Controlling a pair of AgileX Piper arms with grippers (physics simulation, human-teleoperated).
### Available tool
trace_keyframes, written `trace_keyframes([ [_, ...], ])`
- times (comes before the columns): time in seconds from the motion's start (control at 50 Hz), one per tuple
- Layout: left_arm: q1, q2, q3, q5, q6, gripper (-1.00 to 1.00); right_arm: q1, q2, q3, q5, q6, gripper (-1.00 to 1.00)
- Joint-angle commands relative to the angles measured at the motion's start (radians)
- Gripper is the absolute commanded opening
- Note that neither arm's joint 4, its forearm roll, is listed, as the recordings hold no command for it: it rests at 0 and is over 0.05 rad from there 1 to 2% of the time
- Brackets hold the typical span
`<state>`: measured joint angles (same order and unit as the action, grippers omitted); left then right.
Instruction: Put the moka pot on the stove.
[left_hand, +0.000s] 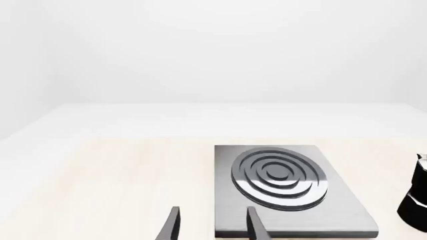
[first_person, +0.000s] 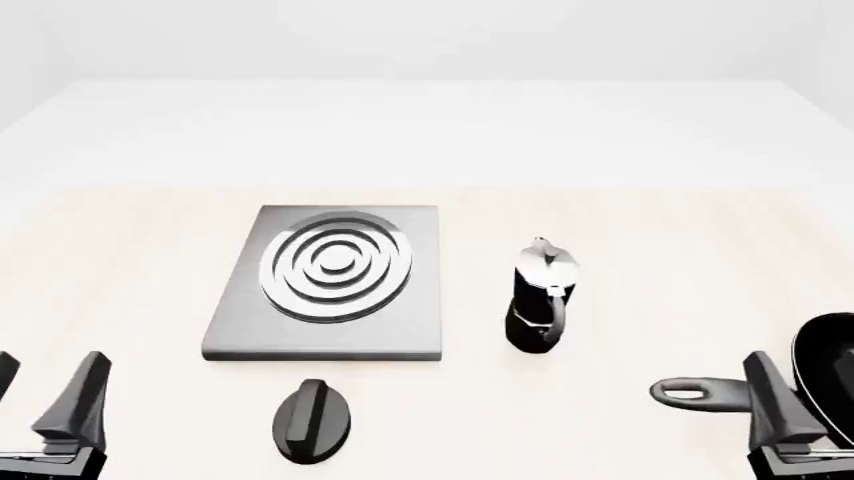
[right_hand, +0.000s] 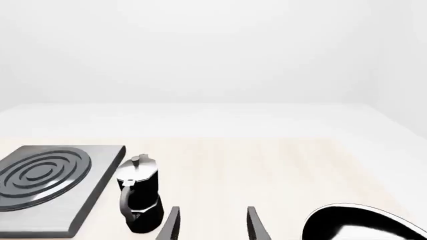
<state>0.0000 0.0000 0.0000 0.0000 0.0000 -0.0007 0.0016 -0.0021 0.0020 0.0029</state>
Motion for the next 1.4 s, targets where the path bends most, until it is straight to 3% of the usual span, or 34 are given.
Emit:
trace_keyframes([
  [0.02, 0.0, 0.0, 0.0, 0.0, 0.0, 1.0, -0.002, 0.0, -0.004, 0.006, 0.011, 1.0],
  [0.24, 0.0, 0.0, 0.0, 0.0, 0.0, 1.0, 0.009, -0.001, -0.016, 0.004, 0.025, 1.0],
  [0.46, 0.0, 0.0, 0.0, 0.0, 0.0, 1.0, 0.132, 0.012, -0.108, 0.082, -0.003, 1.0],
  [0.58, 0.0, 0.0, 0.0, 0.0, 0.0, 1.0, 0.22, 0.172, -0.187, 0.053, -0.045, 1.0],
  [0.96, 0.0, 0.0, 0.0, 0.0, 0.0, 1.0, 0.38, 0.475, -0.268, -0.077, -0.077, 1.0],
  [1.4, 0.0, 0.0, 0.0, 0.0, 0.0, 1.0, 0.401, 0.644, -0.234, -0.219, -0.056, 1.0],
])
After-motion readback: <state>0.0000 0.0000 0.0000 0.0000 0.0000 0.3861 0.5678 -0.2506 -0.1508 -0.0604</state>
